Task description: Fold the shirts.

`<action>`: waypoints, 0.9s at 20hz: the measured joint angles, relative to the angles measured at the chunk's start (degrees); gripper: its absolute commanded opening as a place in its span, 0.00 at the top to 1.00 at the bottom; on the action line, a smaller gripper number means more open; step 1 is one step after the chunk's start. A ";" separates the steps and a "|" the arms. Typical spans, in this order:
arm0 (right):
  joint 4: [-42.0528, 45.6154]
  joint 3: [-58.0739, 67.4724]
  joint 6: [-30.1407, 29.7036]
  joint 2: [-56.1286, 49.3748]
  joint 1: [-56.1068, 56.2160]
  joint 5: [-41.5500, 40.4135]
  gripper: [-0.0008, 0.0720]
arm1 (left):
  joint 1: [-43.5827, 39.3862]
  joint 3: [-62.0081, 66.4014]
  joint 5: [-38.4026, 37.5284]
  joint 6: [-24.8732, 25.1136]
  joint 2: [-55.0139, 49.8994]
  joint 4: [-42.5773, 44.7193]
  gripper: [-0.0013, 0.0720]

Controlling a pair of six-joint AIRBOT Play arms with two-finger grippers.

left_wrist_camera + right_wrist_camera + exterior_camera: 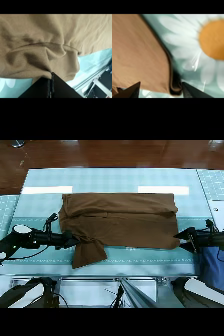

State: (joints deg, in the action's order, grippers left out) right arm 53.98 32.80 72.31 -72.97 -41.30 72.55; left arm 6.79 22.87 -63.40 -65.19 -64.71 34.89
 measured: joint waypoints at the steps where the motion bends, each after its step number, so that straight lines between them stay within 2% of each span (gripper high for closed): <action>1: -0.28 0.07 -0.33 0.00 1.36 -0.92 0.42 | 0.00 0.00 0.00 0.04 0.00 -0.15 0.95; 2: -0.24 0.13 -0.68 -0.09 2.91 -2.91 0.95 | 0.00 0.00 -0.07 0.09 0.00 -0.22 0.95; 5: 0.42 1.92 -1.40 -0.24 7.10 -4.98 0.95 | 0.28 0.70 -0.87 0.07 0.00 -0.26 0.95; 12: -0.66 16.48 -0.70 -0.46 10.14 -0.02 0.95 | 7.67 12.87 -6.84 -0.04 -0.31 -0.39 0.95; 18: -3.26 28.20 1.27 -6.25 14.97 -2.82 0.95 | 6.84 26.08 -5.27 -1.22 -9.01 -1.27 0.95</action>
State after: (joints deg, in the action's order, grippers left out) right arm 50.72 60.99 73.58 -79.22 -26.33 69.73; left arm 13.63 48.95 -68.66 -66.41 -73.71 33.63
